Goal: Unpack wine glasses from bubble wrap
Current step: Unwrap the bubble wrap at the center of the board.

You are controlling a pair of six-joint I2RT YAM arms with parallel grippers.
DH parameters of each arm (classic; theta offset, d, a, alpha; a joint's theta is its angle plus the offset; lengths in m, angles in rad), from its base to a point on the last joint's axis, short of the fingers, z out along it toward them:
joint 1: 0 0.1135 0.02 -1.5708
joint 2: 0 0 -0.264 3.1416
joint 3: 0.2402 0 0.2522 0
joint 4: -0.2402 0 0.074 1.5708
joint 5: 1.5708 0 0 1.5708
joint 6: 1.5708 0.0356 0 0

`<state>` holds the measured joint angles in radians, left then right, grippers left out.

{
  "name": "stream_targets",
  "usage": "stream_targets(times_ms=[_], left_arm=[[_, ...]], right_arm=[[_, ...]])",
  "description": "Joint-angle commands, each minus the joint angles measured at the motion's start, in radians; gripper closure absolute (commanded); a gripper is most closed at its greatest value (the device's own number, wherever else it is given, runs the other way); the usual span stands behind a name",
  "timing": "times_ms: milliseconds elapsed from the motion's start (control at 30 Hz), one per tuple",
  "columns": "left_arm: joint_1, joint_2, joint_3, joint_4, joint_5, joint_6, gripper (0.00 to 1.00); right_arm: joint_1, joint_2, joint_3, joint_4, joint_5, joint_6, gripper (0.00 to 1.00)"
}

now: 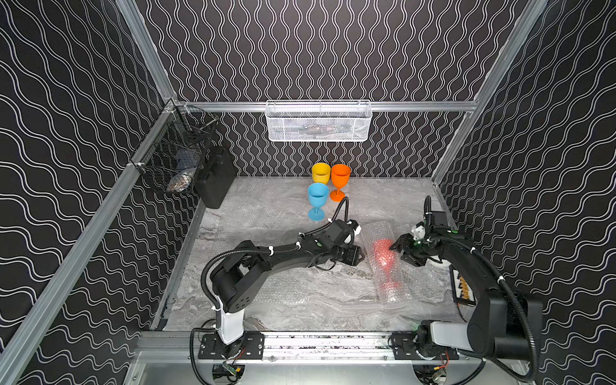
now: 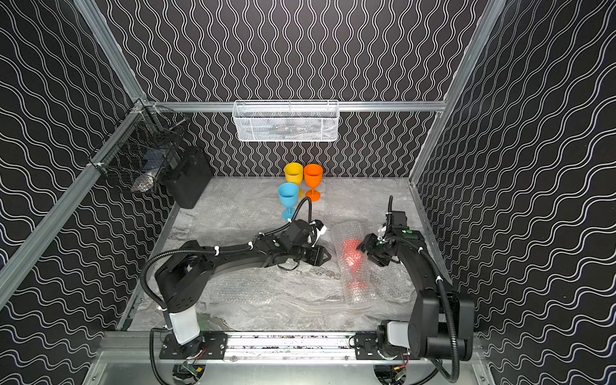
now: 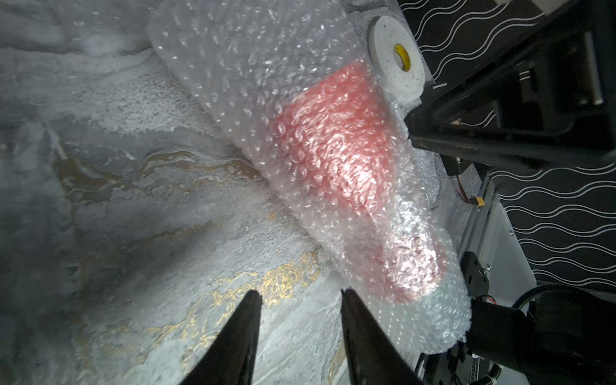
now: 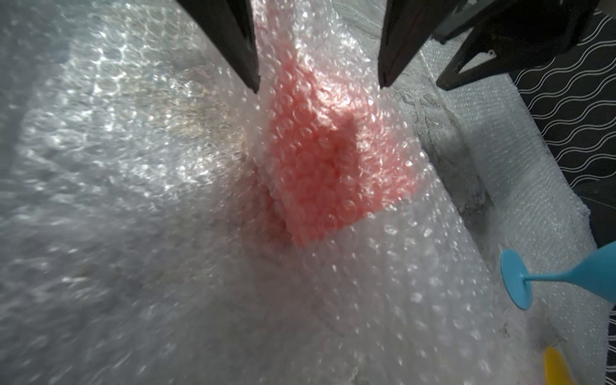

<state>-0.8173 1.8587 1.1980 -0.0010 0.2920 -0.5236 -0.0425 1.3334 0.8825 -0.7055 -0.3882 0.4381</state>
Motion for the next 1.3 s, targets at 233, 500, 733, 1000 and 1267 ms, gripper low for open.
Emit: stream_targets(times_ms=[233, 500, 733, 1000, 1267], left_arm=[[0.026, -0.036, -0.019, 0.016, 0.0, -0.001, 0.55], [0.037, -0.077, -0.04, -0.004, -0.018, 0.001, 0.55], [0.058, -0.139, -0.097, -0.033, -0.059, -0.012, 0.54], [0.131, -0.198, -0.212, 0.022, -0.04, -0.079, 0.54], [0.144, -0.228, -0.241, 0.029, -0.033, -0.087, 0.53]], right_arm=[[0.142, -0.007, -0.01, 0.064, -0.006, 0.087, 0.42], [0.313, 0.013, 0.012, 0.119, 0.021, 0.186, 0.41], [0.434, 0.073, 0.057, 0.205, -0.045, 0.244, 0.41], [0.492, 0.093, 0.133, 0.239, -0.165, 0.244, 0.4], [0.334, -0.02, 0.124, 0.082, 0.032, 0.143, 0.38]])
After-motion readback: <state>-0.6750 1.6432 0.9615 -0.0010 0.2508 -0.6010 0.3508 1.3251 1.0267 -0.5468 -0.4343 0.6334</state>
